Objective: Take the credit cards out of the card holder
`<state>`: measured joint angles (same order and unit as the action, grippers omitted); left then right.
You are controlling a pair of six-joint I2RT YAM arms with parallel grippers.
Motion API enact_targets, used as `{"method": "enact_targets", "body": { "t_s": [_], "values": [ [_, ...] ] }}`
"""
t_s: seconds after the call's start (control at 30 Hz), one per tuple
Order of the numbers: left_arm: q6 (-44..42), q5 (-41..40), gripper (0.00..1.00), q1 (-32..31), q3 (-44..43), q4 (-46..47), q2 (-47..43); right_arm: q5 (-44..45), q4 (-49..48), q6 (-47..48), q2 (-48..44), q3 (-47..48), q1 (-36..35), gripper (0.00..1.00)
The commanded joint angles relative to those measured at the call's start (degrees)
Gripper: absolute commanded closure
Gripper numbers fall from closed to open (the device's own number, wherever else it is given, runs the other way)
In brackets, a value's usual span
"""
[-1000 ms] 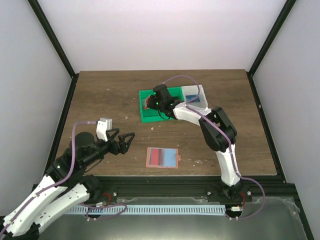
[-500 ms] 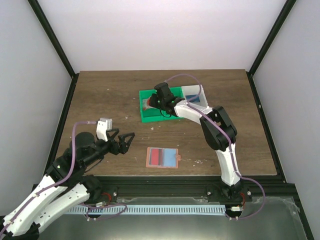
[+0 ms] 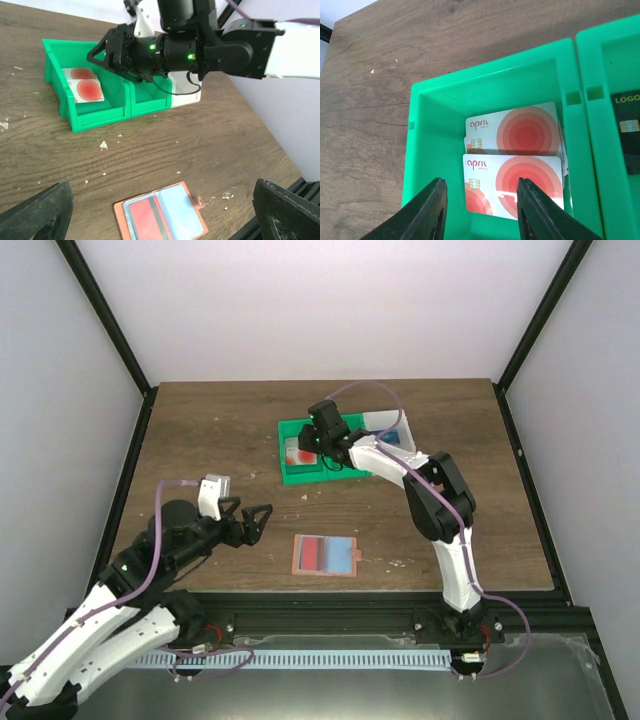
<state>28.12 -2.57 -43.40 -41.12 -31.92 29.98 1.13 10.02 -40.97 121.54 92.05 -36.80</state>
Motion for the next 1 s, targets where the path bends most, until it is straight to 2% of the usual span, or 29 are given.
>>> {"method": "enact_targets", "body": {
  "t_s": [0.0,0.23,0.33,0.47,0.6,0.73,0.83,0.97],
  "values": [
    [-0.5,0.2,0.0,-0.2,0.3,-0.4,1.4,1.5,2.9,3.5,-4.3,3.0,0.7,0.58],
    [0.2,-1.5,0.0,-0.2,-0.4,-1.6,5.6,-1.1,5.6,7.1,-10.1,-0.1,0.6,0.57],
    [0.1,-1.5,0.03,-0.3,-0.8,-1.7,7.0,-2.6,5.0,8.9,-13.4,-4.0,0.6,0.62],
    [0.2,-2.0,0.05,-0.2,-0.7,-1.4,6.6,-2.2,6.5,12.1,-13.9,-4.6,0.0,0.68],
    [0.3,-2.3,0.2,0.0,-1.1,-1.2,7.3,-1.5,8.7,11.8,-13.5,-4.8,-0.8,0.68],
    [1.1,-4.3,0.22,0.6,-3.2,-3.4,10.2,-3.8,5.3,10.5,-15.0,-7.6,-1.5,0.69],
    [1.9,-2.9,0.23,3.1,-3.2,-3.2,11.2,-2.6,6.2,11.4,-12.7,-6.4,-4.1,0.76],
    [3.3,4.7,0.24,7.4,-1.8,-2.1,12.6,1.2,10.5,12.5,-7.3,-2.4,-6.0,0.86]
  ]
}}
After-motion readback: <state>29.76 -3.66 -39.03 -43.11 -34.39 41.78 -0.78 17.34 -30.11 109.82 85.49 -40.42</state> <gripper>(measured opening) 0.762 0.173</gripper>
